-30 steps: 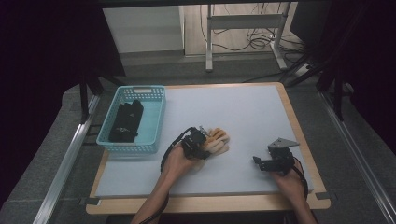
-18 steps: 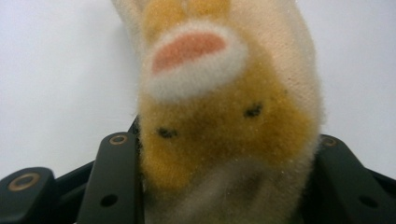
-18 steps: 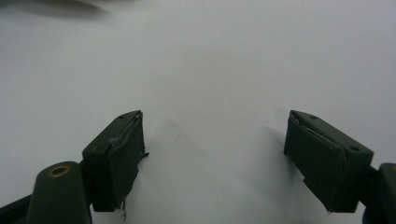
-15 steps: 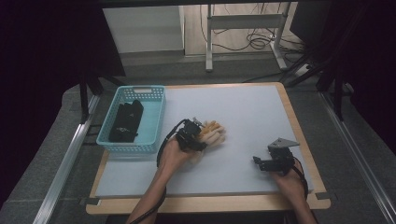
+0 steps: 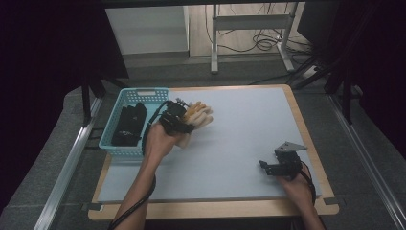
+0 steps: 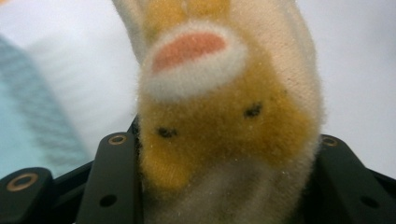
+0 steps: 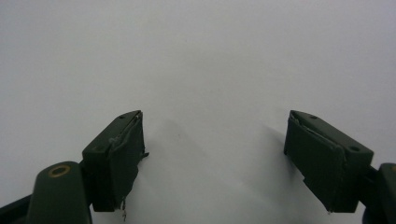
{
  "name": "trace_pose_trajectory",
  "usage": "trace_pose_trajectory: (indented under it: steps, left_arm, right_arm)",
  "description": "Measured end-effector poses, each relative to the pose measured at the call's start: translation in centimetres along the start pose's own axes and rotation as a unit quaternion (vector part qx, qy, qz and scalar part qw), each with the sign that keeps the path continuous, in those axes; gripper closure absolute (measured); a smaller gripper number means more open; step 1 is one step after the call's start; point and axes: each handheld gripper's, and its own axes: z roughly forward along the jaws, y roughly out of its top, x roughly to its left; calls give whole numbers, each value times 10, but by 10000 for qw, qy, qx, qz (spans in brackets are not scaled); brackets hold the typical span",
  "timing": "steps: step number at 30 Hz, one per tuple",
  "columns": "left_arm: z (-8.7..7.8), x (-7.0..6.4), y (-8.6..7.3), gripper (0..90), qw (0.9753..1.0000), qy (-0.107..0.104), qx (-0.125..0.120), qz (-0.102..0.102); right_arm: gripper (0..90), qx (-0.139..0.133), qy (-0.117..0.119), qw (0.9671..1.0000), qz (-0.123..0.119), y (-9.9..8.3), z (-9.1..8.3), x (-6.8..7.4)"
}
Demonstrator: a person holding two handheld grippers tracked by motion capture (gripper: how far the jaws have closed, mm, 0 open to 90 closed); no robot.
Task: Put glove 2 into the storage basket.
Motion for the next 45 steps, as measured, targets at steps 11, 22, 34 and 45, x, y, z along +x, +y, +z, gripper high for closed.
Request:
trace_pose_trajectory:
  steps: [11,22,34,45]
  left_arm:
    - [-32,63,-14,492,9959,520,-45,-732]
    - [-40,118,-43,489,9852,908,53,-1451]
    - [3,142,-58,481,9810,839,372,-1711]
    - [46,147,-56,467,9787,598,660,-1851]
  right_arm:
    - [198,-1,1,10000,0,0,0,0]
    - [198,0,3,10000,3,0,0,0]
    - [198,-3,3,10000,5,0,0,0]
    - [198,-2,1,10000,4,0,0,0]
